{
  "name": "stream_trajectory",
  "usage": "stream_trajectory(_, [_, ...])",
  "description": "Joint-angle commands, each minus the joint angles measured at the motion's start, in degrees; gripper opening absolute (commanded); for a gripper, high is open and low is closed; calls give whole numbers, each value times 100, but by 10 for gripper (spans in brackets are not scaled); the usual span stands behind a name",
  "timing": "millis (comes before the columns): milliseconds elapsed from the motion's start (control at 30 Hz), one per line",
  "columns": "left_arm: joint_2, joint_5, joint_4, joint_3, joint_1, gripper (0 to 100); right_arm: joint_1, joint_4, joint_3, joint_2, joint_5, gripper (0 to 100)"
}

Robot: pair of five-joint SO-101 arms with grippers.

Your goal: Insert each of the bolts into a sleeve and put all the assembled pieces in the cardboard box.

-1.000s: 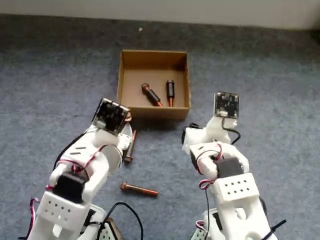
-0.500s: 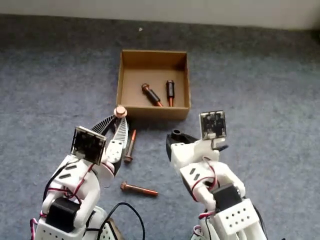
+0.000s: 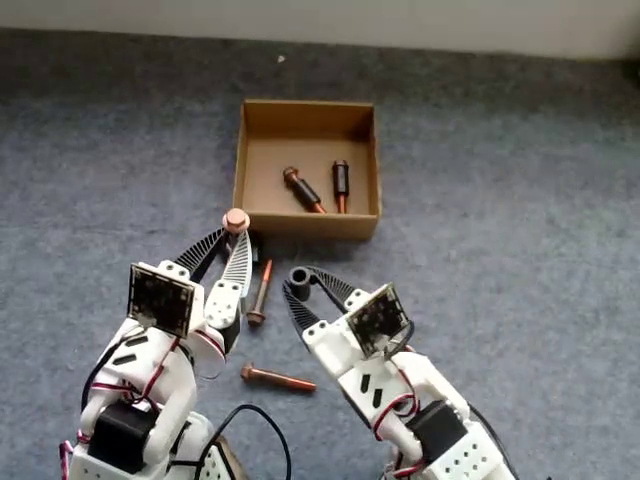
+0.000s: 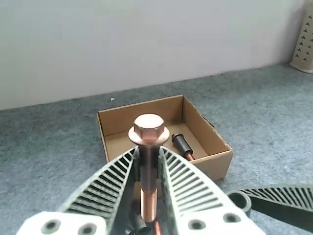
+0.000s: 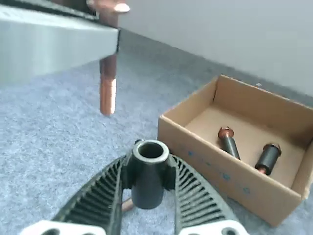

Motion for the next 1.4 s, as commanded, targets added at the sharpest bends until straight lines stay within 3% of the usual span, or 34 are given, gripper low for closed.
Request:
stream_trajectory(0, [-66,176,-167,-224,84,6,-101,-110,831,-215,132,5])
stream_trajectory(167, [-66,264,-290,-321,523,6,-215,-119,840,-180,132,5])
stream_trajectory(433, [-57,290,-659,-673,673,6,-242,-92,840,-163,132,5])
stream_trajectory(667, [-66,273,-492,-664,1771,6,-242,-110,840,-180,132,5])
stream_trajectory(1167, [-66,264,-510,-259,1763,6,-242,-444,804,-233,132,5])
stream_trajectory(1367, [-66,281,-501,-171,1402,6,-242,-444,804,-233,132,5])
